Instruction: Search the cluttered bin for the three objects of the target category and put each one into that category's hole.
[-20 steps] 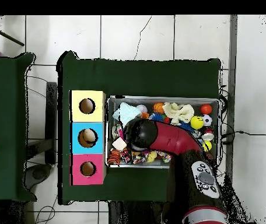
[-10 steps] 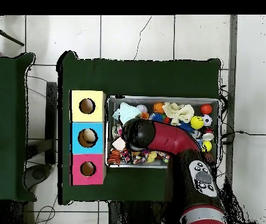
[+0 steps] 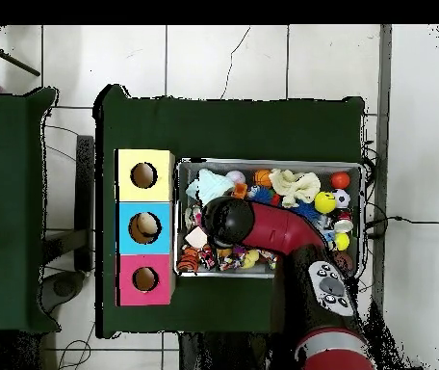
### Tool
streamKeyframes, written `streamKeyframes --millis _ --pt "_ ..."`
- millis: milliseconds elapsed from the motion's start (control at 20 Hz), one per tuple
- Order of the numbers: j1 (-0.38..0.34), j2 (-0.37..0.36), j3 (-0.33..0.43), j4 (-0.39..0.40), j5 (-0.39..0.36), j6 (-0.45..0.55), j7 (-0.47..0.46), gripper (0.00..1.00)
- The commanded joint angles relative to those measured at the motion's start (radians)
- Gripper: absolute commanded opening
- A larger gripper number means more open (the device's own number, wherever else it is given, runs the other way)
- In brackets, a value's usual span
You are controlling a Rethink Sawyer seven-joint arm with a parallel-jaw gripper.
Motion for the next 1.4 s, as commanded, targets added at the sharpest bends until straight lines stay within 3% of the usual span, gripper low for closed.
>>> streamKeyframes --millis 50,500,1000,1400 --pt "0.004 0.08 0.061 -0.051 -0.009 -0.082 0.119 1.0" --pt "0.015 0.089 0.057 -0.045 0.006 -0.093 0.137 1.0" --pt "0.056 -0.002 0.034 0.013 0.04 -0.008 0.184 1.0" --pt "0.061 0.012 0.036 0.015 0.045 -0.035 0.18 1.0"
